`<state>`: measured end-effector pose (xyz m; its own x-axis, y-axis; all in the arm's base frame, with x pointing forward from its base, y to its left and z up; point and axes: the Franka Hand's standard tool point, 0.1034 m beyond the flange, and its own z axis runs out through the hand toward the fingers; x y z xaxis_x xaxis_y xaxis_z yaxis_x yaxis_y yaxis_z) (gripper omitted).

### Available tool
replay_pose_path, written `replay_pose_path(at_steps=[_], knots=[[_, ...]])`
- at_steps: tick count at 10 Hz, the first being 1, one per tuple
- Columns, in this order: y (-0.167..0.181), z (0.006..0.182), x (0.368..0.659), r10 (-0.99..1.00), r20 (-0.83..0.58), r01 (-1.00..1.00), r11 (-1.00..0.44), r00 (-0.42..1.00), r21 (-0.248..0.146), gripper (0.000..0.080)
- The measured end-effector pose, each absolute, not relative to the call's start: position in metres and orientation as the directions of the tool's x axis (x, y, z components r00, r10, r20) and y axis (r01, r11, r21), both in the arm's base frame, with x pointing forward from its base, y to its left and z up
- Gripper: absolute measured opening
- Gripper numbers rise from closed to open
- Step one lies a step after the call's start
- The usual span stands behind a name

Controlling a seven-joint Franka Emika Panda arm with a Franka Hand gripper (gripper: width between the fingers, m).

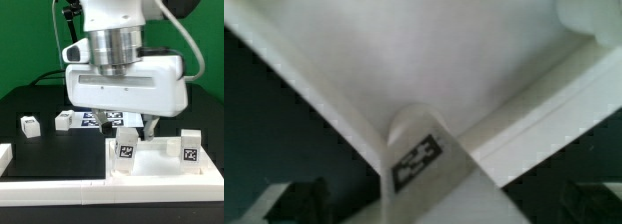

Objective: Assemble square table

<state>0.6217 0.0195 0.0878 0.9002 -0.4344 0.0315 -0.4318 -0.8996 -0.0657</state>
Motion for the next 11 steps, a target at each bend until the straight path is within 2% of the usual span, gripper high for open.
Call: replay_pose_path(at_steps=[1, 2, 4, 5, 6, 11], knots=[[0.0157, 0.0851, 0.6203, -0.264, 0.039, -0.262, -0.963, 0.964, -0.057, 0.0649], [0.0112, 0.0847, 0.6202, -0.196, 0.042, -0.193, -0.98, 0.98, -0.055, 0.0649], [0.0129, 0.0845, 0.6202, -0.244, 0.039, -0.242, -0.969, 0.969, -0.057, 0.0624], [0.0126, 0.0844, 0.6202, -0.25, 0.039, -0.248, -0.967, 0.967, -0.057, 0.0447], [0.0123, 0.0843, 0.6201, -0.28, 0.037, -0.278, -0.959, 0.959, -0.058, 0.0309], [0.0098, 0.083, 0.6197, -0.619, 0.008, -0.617, -0.784, 0.785, -0.071, 0.0293]])
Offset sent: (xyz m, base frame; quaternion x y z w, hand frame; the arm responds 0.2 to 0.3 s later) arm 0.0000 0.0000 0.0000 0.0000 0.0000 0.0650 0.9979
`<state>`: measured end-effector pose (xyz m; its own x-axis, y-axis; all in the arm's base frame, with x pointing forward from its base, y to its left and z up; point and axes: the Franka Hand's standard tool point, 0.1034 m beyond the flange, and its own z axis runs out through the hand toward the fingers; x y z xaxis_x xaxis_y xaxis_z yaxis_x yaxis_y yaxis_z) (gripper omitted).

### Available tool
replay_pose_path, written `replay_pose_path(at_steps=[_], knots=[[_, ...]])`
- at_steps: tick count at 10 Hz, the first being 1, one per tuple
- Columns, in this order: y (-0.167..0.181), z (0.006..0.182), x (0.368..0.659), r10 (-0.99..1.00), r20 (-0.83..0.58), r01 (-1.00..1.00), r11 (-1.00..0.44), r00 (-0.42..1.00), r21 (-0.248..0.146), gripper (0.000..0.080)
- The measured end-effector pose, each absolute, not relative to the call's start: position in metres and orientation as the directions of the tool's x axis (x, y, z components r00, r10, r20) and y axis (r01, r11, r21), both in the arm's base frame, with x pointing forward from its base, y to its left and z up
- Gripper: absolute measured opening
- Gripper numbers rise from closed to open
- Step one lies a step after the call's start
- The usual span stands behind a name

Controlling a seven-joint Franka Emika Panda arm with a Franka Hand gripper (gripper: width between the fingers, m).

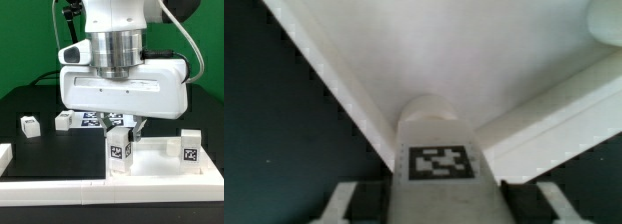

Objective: Assemble square table

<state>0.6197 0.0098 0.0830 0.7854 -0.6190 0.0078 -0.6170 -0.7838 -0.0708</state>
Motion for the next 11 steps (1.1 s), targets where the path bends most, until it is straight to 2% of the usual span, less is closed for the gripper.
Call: replay_pose_path(at_steps=[2, 4, 7, 9, 10, 11], knots=[[0.005, 0.083, 0.621, -0.814, -0.057, -0.815, -0.572, 0.578, -0.087, 0.0293], [0.007, 0.082, 0.624, -0.967, -0.168, -0.98, -0.178, 0.19, -0.085, 0.0293], [0.01, 0.082, 0.626, -0.979, -0.195, -0.996, 0.073, -0.061, -0.054, 0.0293], [0.014, 0.081, 0.625, -0.982, -0.189, -0.998, 0.023, -0.011, -0.06, 0.0294], [0.014, 0.081, 0.625, -0.982, -0.175, -0.996, -0.055, 0.066, -0.068, 0.0463], [0.017, 0.081, 0.624, -0.948, -0.131, -0.956, -0.281, 0.29, -0.082, 0.0601]])
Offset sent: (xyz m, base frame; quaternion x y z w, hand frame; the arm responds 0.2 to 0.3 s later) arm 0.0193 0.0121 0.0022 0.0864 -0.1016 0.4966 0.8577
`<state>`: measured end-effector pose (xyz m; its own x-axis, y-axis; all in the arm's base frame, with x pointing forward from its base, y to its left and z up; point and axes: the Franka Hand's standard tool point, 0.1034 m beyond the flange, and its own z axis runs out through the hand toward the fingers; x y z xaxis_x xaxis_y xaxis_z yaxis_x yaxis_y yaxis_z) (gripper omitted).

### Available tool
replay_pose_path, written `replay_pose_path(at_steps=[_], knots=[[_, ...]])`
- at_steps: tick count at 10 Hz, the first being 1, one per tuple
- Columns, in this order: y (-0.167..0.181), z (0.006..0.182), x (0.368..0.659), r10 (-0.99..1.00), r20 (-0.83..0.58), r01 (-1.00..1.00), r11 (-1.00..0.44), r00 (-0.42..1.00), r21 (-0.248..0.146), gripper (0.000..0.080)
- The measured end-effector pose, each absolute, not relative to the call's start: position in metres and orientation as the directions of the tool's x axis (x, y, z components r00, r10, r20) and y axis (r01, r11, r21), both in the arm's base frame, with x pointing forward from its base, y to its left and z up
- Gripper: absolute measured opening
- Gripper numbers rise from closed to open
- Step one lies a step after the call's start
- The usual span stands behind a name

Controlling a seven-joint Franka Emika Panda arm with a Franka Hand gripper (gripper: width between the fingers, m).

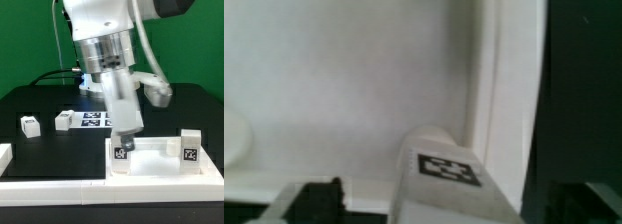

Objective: Assemble square table

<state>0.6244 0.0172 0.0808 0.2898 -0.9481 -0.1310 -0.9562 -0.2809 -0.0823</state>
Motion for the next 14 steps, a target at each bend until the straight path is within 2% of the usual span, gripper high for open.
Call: replay_pose_path(at_steps=[1, 2, 5, 7, 8, 9, 11, 13, 14], knots=[[0.018, 0.081, 0.625, -0.873, -0.105, -0.879, -0.467, 0.476, -0.101, 0.0601], [0.017, 0.081, 0.624, -0.853, -0.101, -0.858, -0.503, 0.512, -0.105, 0.0639], [0.016, 0.08, 0.624, -0.732, -0.077, -0.735, -0.667, 0.677, -0.122, 0.0648], [0.007, 0.082, 0.625, -0.432, -0.007, -0.431, -0.899, 0.902, -0.075, 0.0648], [0.002, 0.081, 0.628, -0.243, 0.023, -0.241, -0.968, 0.97, -0.069, 0.0648], [-0.002, 0.079, 0.629, -0.199, 0.033, -0.196, -0.978, 0.98, -0.066, 0.0648], [-0.001, 0.079, 0.628, -0.239, 0.03, -0.237, -0.969, 0.97, -0.067, 0.0648], [-0.001, 0.078, 0.628, -0.313, 0.024, -0.311, -0.948, 0.949, -0.07, 0.0391], [0.0, 0.078, 0.628, -0.392, 0.018, -0.39, -0.918, 0.92, -0.072, 0.0391]])
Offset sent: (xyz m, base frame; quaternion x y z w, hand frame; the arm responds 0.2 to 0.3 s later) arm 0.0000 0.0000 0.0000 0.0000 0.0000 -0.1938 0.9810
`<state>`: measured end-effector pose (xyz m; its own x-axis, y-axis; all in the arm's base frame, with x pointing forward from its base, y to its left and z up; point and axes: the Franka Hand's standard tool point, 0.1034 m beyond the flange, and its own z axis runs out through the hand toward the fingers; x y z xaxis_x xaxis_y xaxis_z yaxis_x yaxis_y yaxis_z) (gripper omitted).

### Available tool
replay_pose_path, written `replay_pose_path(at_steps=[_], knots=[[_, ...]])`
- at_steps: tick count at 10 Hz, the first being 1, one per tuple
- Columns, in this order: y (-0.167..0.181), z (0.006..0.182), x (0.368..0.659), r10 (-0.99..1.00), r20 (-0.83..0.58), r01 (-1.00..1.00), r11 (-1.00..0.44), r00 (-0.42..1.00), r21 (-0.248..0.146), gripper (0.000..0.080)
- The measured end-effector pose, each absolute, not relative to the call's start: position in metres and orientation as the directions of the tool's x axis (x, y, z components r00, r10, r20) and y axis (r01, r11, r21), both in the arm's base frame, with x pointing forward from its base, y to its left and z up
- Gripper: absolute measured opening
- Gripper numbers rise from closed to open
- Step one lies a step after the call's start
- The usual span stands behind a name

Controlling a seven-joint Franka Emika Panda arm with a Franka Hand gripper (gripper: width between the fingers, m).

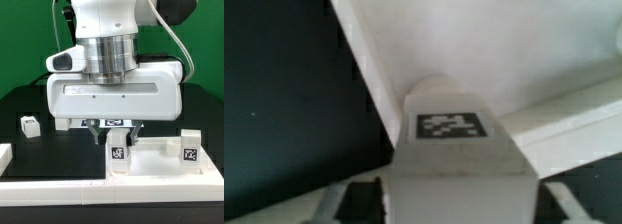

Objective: Assemble square table

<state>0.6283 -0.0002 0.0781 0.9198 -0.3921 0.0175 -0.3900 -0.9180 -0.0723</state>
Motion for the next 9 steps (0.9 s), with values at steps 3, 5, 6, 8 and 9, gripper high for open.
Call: replay_pose_path(at_steps=[3, 5, 6, 8, 9], knots=[[0.0, 0.0775, 0.6282, -0.603, -0.002, -0.601, -0.796, 0.798, -0.077, 0.029], [-0.0023, 0.0765, 0.6268, -0.837, -0.051, -0.837, -0.538, 0.544, -0.097, 0.0291], [-0.0005, 0.0759, 0.6261, -0.932, -0.097, -0.936, -0.339, 0.348, -0.1, 0.0291], [0.0037, 0.0759, 0.626, -0.986, -0.141, -0.994, -0.082, 0.092, -0.078, 0.0291], [0.0047, 0.0757, 0.6257, -0.989, -0.145, -0.997, -0.028, 0.038, -0.068, 0.0291]])
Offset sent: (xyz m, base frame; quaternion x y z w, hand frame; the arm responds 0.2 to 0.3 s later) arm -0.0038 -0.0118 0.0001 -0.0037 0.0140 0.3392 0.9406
